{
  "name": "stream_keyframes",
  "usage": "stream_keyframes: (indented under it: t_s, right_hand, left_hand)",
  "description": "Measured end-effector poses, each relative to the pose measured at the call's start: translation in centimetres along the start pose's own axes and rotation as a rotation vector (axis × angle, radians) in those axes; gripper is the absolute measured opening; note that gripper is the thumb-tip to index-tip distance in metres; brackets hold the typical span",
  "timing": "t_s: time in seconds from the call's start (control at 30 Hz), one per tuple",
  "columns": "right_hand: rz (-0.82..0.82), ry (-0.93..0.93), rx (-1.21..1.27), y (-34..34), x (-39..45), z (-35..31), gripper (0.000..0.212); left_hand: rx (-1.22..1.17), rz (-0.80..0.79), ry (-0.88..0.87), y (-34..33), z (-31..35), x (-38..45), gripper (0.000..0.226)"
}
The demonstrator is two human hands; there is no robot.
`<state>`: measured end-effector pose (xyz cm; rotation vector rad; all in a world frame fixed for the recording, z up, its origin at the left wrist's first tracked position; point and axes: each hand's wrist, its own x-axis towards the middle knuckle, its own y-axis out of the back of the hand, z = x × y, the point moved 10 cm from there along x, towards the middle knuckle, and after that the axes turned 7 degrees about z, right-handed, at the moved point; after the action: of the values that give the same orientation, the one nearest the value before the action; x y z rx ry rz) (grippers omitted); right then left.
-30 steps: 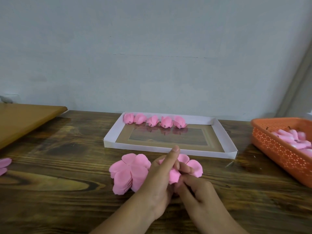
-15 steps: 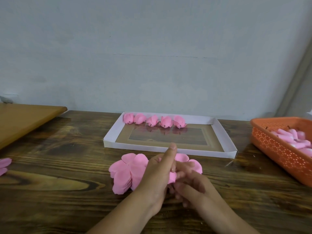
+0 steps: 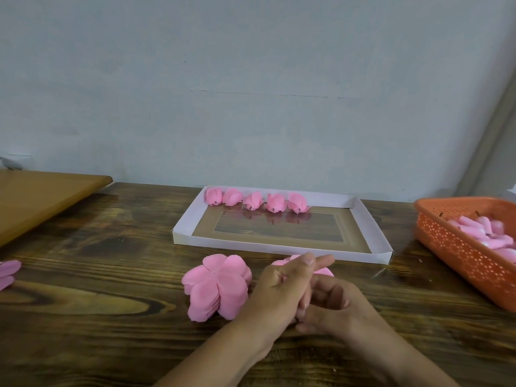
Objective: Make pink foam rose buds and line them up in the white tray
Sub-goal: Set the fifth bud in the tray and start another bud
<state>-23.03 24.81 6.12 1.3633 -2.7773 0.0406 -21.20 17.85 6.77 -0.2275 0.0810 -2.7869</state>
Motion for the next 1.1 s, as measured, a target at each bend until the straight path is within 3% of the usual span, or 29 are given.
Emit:
stream_keyframes:
  t_s: [0.1, 0.17, 0.27, 0.5, 0.73, 0.93, 1.1]
  right_hand:
    - [-0.029, 0.079, -0.040, 0.1, -0.1, -1.1, 0.016]
    - [-0.043, 0.102, -0.037, -0.1, -0.2, -1.4, 0.014]
    - [-0.055, 0.072, 0.013, -0.3, -0.3, -1.0, 0.013]
    - [-0.113, 0.022, 0.070, -0.4, -0.2, -0.5, 0.012]
    - [-0.229, -0.108, 0.270, -0.9, -0.4, 0.1, 0.013]
    - [-0.197, -0.111, 0.259, -1.0, -0.3, 0.6, 0.021]
    - [-0.206, -0.075, 0.321, -1.3, -0.5, -0.1, 0.019]
  left_hand:
    - [0.045, -0.064, -0.051, -0.6, 0.5, -0.3, 0.065]
    - [0.088, -0.073, -0.092, -0.7, 1.0, -0.5, 0.057]
    - [0.088, -0.089, -0.101, -0.7, 1.6, -0.8, 0.046]
    - [0.062, -0.102, -0.017, -0.9, 1.3, -0.8, 0.067]
    - [-0.001, -0.190, 0.051, -1.4, 0.8, -1.0, 0.067]
    - [-0.091, -0.251, 0.075, -2.1, 1.3, -1.5, 0.065]
    - [-0.026, -0.220, -0.020, -1.8, 2.3, -1.4, 0.062]
